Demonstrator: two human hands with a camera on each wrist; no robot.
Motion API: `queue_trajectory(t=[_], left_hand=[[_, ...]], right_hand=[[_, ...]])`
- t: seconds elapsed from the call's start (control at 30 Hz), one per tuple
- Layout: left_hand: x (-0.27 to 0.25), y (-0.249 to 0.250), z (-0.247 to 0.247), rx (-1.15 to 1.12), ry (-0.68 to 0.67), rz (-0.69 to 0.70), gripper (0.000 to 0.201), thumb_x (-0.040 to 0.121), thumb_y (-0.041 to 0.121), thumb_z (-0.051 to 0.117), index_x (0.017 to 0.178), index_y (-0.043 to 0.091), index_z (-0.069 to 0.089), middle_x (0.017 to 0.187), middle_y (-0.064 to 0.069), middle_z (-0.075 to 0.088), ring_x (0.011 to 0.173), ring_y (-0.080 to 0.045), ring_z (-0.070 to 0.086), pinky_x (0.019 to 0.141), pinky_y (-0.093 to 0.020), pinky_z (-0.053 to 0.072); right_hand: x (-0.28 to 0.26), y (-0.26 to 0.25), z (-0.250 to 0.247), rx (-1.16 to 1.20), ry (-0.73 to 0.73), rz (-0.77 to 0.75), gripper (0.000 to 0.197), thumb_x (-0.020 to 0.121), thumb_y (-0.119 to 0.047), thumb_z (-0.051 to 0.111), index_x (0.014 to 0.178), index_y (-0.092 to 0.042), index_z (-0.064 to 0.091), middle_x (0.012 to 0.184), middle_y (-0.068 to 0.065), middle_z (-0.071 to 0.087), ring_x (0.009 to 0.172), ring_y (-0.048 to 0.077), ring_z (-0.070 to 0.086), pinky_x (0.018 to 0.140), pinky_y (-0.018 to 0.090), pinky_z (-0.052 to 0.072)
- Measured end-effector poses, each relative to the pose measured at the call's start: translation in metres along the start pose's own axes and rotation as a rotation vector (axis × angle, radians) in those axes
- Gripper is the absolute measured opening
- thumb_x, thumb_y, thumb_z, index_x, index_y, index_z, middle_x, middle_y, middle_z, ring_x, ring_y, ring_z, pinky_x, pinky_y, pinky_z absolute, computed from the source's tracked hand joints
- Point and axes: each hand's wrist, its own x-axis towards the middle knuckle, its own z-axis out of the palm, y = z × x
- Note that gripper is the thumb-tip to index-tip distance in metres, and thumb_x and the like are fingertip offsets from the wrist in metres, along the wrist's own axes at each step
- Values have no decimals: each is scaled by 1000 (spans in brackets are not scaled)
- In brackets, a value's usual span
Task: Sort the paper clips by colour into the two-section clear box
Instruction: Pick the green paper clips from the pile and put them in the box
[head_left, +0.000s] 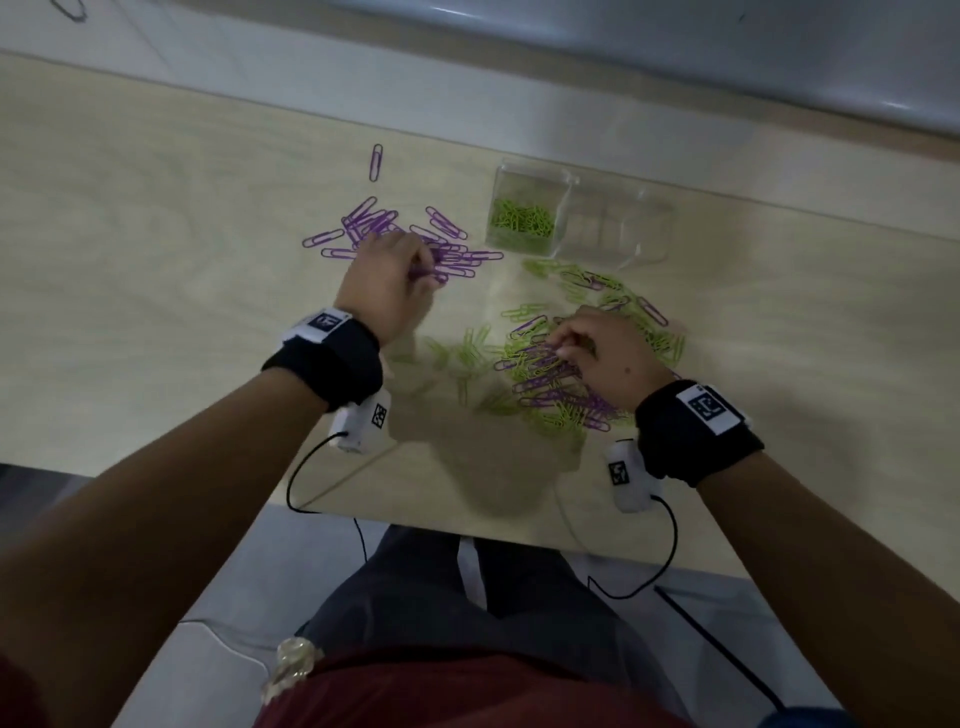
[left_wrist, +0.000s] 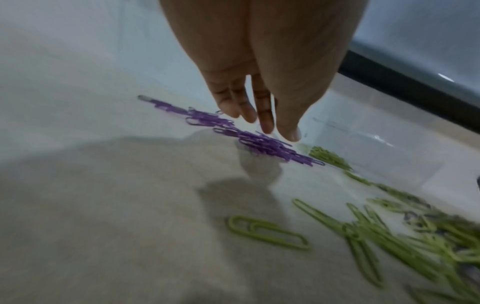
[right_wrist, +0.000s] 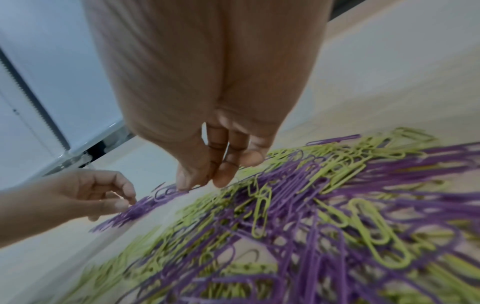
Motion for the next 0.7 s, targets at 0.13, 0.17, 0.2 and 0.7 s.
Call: queue_trajectory(t=[0.13, 0.17, 0.2, 0.7], left_hand=[[-5, 26, 30, 21, -154, 182, 27, 81, 37, 63, 96, 14, 64, 105, -8, 60, 99, -30, 50, 89, -38, 41], [-12, 36, 39, -8, -243, 198, 27, 83, 37, 63, 100, 15, 64, 108, -8, 59, 103, -29, 51, 91, -37, 42], [-20, 45, 48, -15, -325, 197, 29, 84, 35, 64, 105, 15, 63, 113, -9, 57, 108, -28, 50, 92, -35, 41], [-54, 20, 33, -77, -89, 36, 14, 77, 11, 63, 91, 12, 59, 82, -5, 61, 76, -25, 54, 67, -24, 38]], right_hand=[[-6, 3, -5, 100, 81, 110, 19, 87, 8, 49, 87, -7, 60, 82, 6, 58, 66, 2, 54, 62, 7, 37], [-9, 3, -4, 166, 105, 156, 21, 87, 11, 44, 86, -6, 57, 78, 8, 60, 63, 5, 57, 62, 12, 41], [-12, 3, -3, 241, 125, 196, 23, 86, 13, 40, 87, -4, 55, 76, 10, 61, 60, 9, 59, 61, 14, 44], [-35, -7, 38, -31, 63, 59, 4, 84, -15, 64, 85, -18, 62, 64, -13, 50, 63, 9, 47, 59, 27, 38]])
